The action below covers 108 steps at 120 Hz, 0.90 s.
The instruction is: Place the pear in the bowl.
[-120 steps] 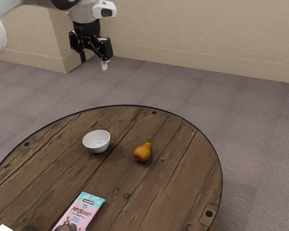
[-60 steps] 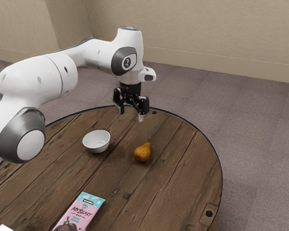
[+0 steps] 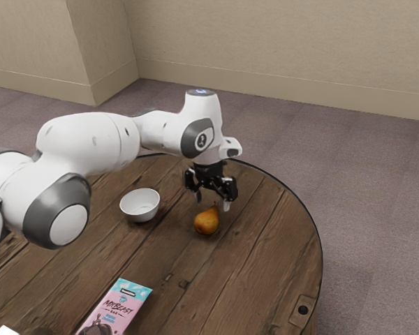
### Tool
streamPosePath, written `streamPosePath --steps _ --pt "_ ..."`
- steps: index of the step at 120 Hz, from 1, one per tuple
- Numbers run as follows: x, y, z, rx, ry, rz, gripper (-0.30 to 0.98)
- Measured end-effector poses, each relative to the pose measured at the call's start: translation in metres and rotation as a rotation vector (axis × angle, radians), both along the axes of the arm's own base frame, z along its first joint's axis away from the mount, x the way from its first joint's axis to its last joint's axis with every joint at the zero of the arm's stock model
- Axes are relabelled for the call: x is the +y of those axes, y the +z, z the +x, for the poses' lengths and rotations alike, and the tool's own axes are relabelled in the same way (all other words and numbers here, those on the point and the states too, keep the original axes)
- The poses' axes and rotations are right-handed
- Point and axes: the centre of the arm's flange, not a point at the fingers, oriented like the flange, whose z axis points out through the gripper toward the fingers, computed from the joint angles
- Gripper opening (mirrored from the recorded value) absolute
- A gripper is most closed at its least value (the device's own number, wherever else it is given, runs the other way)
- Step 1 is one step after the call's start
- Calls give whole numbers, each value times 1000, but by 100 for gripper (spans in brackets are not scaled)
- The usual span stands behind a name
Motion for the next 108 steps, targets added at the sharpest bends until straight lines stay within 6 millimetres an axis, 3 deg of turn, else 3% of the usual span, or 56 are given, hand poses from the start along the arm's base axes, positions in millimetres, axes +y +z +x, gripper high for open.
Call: streamPosePath --steps 10,47,74,97,108 --pt "-8 -6 -14 15 -6 -29 69" --pt "-4 1 -31 33 -106 -21 69" --pt "0 -13 -50 88 -133 -28 69" --pt "-1 -3 -38 32 -177 -26 69" --pt "0 -16 -44 45 -179 -43 69"
